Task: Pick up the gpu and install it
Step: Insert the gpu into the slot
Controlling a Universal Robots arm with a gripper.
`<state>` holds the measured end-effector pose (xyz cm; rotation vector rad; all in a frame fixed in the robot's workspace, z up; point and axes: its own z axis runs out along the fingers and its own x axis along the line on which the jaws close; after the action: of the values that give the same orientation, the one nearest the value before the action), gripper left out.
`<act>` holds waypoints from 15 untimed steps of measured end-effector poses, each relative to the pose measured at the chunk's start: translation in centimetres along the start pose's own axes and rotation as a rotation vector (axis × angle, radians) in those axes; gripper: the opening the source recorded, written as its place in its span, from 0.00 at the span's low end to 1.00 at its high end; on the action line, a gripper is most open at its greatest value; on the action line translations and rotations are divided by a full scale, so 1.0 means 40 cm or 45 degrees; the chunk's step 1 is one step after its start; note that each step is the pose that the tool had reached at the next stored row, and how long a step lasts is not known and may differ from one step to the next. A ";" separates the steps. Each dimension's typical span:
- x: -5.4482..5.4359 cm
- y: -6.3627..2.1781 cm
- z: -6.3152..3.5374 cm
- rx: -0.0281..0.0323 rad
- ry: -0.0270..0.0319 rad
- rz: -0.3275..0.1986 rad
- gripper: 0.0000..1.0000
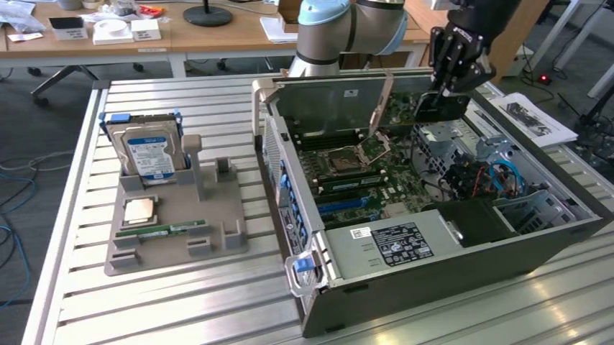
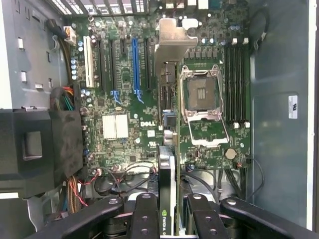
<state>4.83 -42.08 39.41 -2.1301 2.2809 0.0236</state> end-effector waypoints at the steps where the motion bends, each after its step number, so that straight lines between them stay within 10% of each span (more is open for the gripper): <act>1: 0.000 0.001 0.002 0.0053 -0.0002 -0.001 0.27; 2: 0.000 0.003 0.004 0.0108 -0.0006 -0.002 0.27; 3: 0.001 0.011 0.014 0.0345 -0.0022 -0.007 0.27; 10: 0.003 0.030 0.017 0.0351 0.0057 -0.007 0.27; 11: 0.002 0.029 0.017 -0.0033 0.0129 -0.006 0.27; 15: 0.002 0.029 0.017 -0.0033 0.0128 -0.006 0.27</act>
<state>3.66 -42.08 38.73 -2.1417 2.2826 0.0158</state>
